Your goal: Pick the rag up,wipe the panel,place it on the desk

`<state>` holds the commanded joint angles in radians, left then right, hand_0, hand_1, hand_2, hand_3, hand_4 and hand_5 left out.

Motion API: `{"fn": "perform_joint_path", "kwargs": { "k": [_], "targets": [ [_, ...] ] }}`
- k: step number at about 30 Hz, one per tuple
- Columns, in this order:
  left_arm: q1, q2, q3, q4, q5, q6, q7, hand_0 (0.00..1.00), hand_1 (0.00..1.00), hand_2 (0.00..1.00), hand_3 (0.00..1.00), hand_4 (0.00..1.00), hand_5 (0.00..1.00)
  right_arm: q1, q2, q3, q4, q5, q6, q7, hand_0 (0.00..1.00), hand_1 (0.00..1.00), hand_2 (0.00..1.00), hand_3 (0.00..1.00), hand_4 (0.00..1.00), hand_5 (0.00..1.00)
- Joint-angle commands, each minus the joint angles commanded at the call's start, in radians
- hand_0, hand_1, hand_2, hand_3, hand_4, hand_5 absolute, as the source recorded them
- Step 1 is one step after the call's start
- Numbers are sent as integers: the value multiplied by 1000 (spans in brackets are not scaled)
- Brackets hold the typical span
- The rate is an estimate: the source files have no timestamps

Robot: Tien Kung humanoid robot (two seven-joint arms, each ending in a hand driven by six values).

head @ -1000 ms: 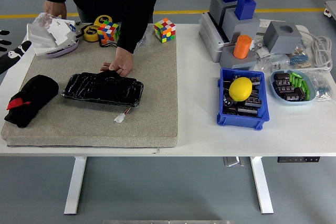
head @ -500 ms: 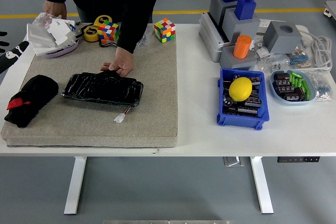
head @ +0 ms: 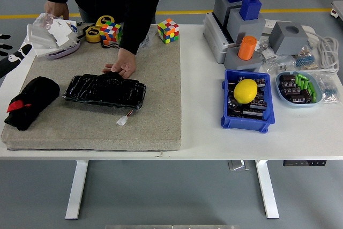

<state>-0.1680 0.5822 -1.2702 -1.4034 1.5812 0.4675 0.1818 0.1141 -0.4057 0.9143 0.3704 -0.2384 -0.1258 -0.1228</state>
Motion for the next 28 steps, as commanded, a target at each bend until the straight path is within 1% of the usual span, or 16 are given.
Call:
{"fn": "perform_joint_path", "kwargs": {
  "k": [8,17,28],
  "targets": [
    [-1,1,-12,-1,0,0,-2,384,611,653,763,998,790,-3,0,6,3,-2,1,1,719,619,674,612,998,604],
    [-3,-1,-7,2,-2,-3,-1,386,614,655,763,998,783,-5,1,6,4,-4,2,1,719,619,673,611,998,605],
    [-2,3,-9,-2,2,-6,4,386,616,656,763,998,779,-4,0,5,5,-4,-1,0,719,619,673,611,998,603]
  ]
}}
